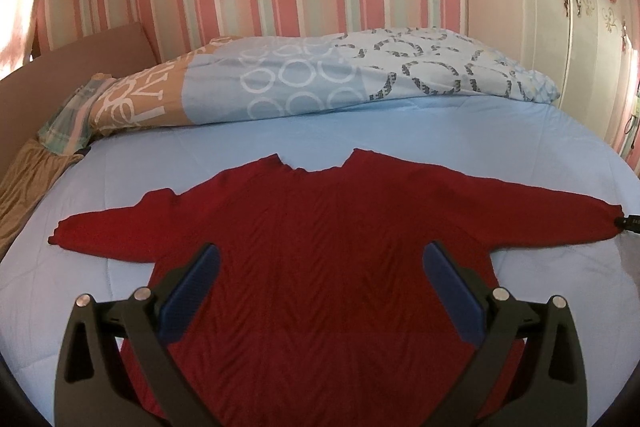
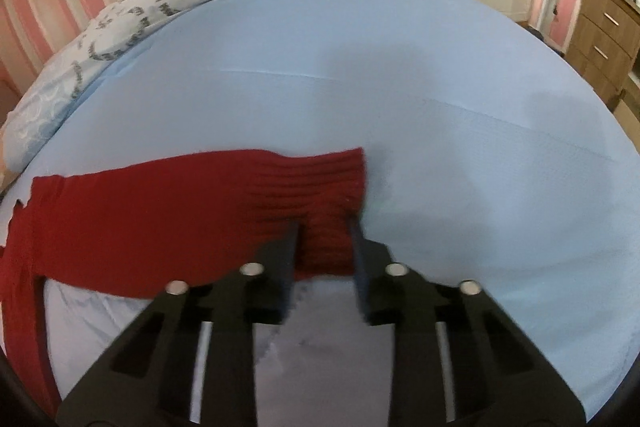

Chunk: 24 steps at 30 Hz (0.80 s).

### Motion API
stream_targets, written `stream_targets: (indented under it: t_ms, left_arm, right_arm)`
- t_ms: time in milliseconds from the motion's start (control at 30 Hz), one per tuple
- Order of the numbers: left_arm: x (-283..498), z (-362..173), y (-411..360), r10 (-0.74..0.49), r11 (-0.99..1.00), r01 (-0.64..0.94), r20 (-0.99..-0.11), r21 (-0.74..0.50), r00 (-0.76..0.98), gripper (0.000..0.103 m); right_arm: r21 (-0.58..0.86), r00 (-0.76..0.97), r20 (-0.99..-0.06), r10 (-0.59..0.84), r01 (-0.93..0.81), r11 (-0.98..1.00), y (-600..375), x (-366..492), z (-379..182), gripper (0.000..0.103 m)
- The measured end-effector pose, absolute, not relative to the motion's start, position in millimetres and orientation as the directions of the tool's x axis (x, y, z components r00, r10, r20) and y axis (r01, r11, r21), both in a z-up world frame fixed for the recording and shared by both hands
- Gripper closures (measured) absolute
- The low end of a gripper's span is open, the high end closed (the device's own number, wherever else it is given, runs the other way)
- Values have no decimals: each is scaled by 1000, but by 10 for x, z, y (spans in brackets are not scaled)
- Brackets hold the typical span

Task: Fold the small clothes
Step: 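Close the right gripper on the red sleeve cuff, then lift the sleeve with the right gripper and fold it across the sweater body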

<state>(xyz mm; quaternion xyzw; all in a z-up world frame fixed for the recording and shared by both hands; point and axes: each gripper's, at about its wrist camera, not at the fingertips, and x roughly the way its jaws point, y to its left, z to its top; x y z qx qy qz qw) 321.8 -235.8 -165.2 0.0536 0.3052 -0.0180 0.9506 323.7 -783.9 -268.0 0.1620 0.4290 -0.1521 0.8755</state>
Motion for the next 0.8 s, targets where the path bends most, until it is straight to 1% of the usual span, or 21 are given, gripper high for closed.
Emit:
stream_targets:
  t_ms: [200, 333, 600, 800]
  left_arm:
    - [3207, -1609, -2257, 1, 994, 62, -578, 89, 816, 1]
    - [3200, -1548, -2130, 6, 996, 48, -574, 79, 819, 1]
    - [3198, -1364, -1791, 29, 997, 20, -566, 79, 824, 1]
    - [3243, -1245, -1428, 55, 997, -17, -556, 73, 829, 1]
  right_arm:
    - [146, 647, -746, -155, 386, 911, -7677, 3213, -2392, 88]
    - [152, 686, -713, -141, 348, 925, -7486, 3304, -2140, 88]
    - [232, 767, -640, -43, 247, 941, -6873, 3540, -1671, 88]
    - [249, 780, -624, 44, 146, 957, -6145, 3808, -1527, 88]
